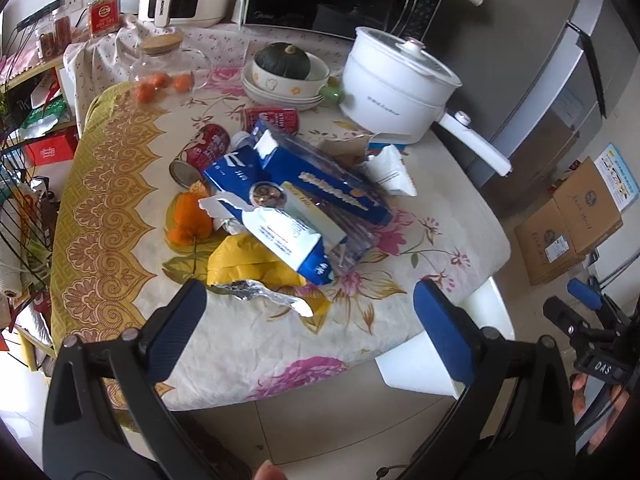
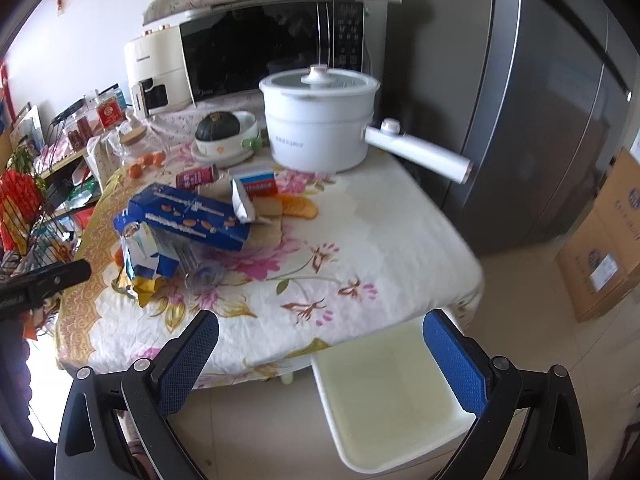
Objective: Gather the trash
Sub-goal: 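Grasp the blue milk carton with the left gripper while the right gripper grasps the blue biscuit box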
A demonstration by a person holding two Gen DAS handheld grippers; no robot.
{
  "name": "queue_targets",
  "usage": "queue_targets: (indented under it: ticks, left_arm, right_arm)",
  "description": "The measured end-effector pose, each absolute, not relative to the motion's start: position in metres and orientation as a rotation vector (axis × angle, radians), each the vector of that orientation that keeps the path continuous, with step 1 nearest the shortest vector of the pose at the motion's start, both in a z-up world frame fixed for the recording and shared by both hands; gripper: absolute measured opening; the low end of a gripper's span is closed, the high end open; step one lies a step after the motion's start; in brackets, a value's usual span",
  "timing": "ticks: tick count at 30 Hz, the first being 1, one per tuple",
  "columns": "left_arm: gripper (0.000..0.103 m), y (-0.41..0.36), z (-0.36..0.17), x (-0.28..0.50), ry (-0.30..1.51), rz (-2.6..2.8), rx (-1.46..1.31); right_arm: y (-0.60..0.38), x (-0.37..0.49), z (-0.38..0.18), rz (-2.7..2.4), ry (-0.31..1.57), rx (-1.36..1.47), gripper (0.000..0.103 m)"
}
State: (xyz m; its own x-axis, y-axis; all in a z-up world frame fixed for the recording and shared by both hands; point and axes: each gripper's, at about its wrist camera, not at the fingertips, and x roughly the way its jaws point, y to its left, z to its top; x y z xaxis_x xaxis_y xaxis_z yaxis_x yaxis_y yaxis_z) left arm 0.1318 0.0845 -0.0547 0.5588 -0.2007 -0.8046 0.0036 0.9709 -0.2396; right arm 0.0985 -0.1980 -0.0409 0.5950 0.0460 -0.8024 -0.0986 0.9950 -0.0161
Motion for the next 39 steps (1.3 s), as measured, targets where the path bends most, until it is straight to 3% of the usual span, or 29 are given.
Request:
queue_targets:
  ticks: [4, 13, 15, 17, 23, 26, 28, 33, 34, 39]
  left_arm:
    - [0.103, 0.091, -0.075, 0.153, 1.034, -0.139, -0.332]
    - [0.099, 0.094, -0.107, 0.198, 1.037, -0.078, -0.457]
    - [0.093, 0.093, -0.11, 0.204, 1.023, -0.073, -0.464]
    - [0.079, 0.093, -0.113, 0.207, 1.025, -0.072, -0.469]
    - [0.05, 0.104, -0.117, 0.202, 1.013, -0.111, -0.541]
    - [0.043, 0.107, -0.109, 0.197, 0.998, -0.123, -0.504]
    - [0.027, 0.11, -0.101, 0.191, 0.983, -0.135, -0.474]
    - [0.017, 0.121, -0.085, 0.173, 0.941, -0.179, -0.406]
    - [0.009, 0.124, -0.083, 0.169, 0.937, -0.181, -0.393]
    - [0.003, 0.143, -0.076, 0.154, 0.912, -0.186, -0.373]
  right_arm:
    - [-0.204, 0.114, -0.064, 0.101, 1.028, -0.022, 0.103]
    - [-0.202, 0.135, -0.066, 0.108, 1.042, 0.043, 0.103]
    - [-0.197, 0.137, -0.068, 0.117, 1.046, 0.042, 0.103]
    - [-0.194, 0.14, -0.07, 0.117, 1.052, 0.033, 0.103]
    - [-0.188, 0.146, -0.075, 0.117, 1.042, 0.008, 0.103]
    - [-0.181, 0.149, -0.076, 0.125, 1.025, -0.028, 0.103]
    - [-0.174, 0.151, -0.077, 0.142, 1.014, -0.046, 0.103]
    - [-0.146, 0.155, -0.078, 0.207, 0.974, -0.095, 0.103]
    - [-0.139, 0.156, -0.079, 0.215, 0.962, -0.11, 0.103]
    - [-0.103, 0.172, -0.082, 0.275, 0.913, -0.174, 0.102]
